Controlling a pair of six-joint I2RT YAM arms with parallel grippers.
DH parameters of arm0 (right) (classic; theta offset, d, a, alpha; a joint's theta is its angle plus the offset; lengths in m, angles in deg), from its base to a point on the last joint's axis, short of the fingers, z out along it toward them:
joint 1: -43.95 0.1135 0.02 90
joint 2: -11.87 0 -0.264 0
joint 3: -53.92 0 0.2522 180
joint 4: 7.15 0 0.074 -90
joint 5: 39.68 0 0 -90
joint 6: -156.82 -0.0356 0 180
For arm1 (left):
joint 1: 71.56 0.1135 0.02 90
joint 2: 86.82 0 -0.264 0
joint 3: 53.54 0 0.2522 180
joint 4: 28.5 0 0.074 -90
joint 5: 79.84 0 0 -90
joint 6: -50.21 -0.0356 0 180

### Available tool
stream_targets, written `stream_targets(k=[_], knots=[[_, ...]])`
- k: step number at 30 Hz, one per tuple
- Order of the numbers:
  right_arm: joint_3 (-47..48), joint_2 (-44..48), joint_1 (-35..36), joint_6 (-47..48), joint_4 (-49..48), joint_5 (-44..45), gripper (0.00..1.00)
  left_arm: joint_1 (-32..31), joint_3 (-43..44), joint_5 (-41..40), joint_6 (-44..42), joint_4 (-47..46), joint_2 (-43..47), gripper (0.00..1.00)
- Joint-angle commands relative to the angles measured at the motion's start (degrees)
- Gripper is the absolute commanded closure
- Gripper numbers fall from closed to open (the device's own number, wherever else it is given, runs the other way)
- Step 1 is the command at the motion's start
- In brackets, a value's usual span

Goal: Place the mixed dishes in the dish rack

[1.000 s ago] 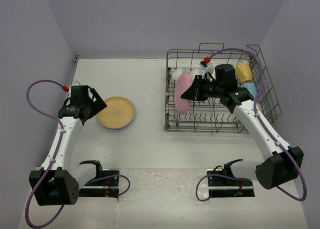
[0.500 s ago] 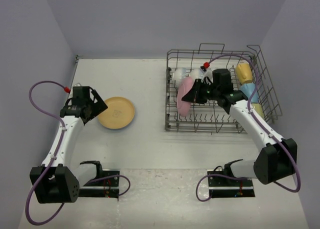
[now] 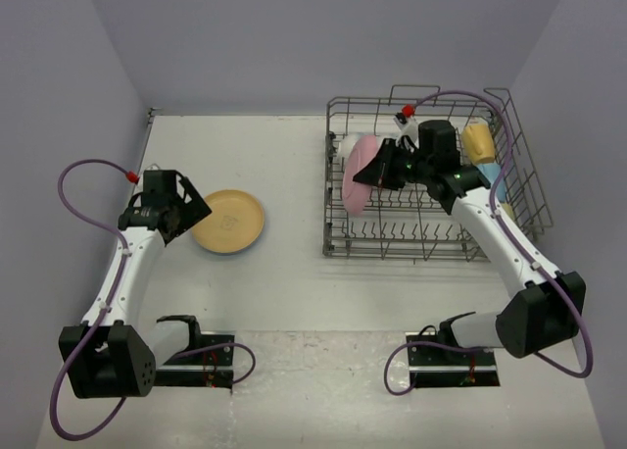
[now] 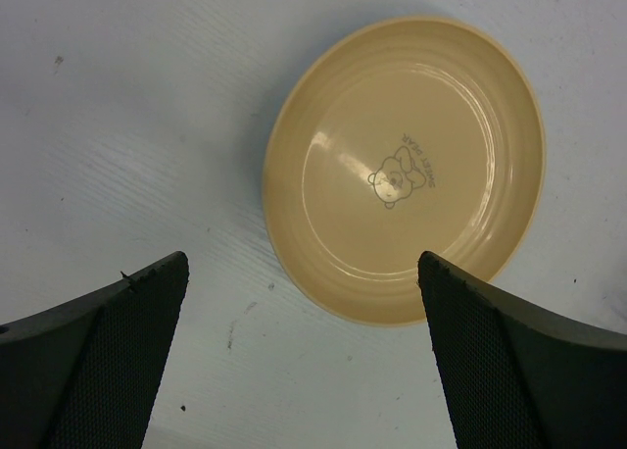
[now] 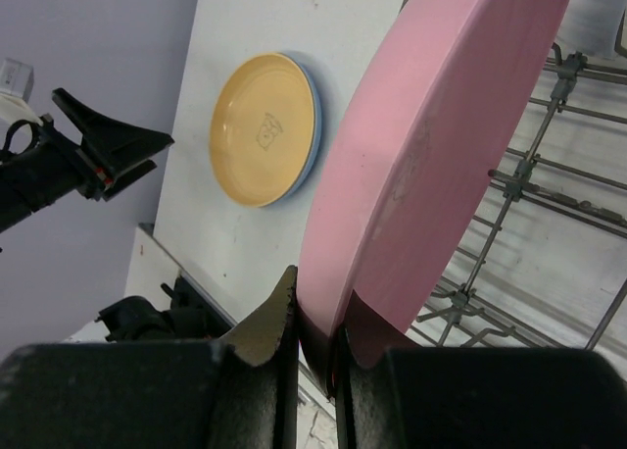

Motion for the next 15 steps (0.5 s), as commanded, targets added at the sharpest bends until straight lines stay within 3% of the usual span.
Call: stream_targets(k=[1,10,15], knots=[[2.55,0.74,0.02,-2.37,-1.55,-1.24,1.0,0.13,-0.09,-0.33,-0.1,-2.23,0.23,0.0],[-4.11,-0.14,0.46,-6.84,-4.96,-2.04,1.0,0.13,-0.27,-0.77,0.07,-2.32,-0.12,0.0],[-6.32,0.04,1.43,-6.86,-4.54,1.74,1.0,0.04,-0.36,-0.77,0.25,-2.32,-0.65,0.0]])
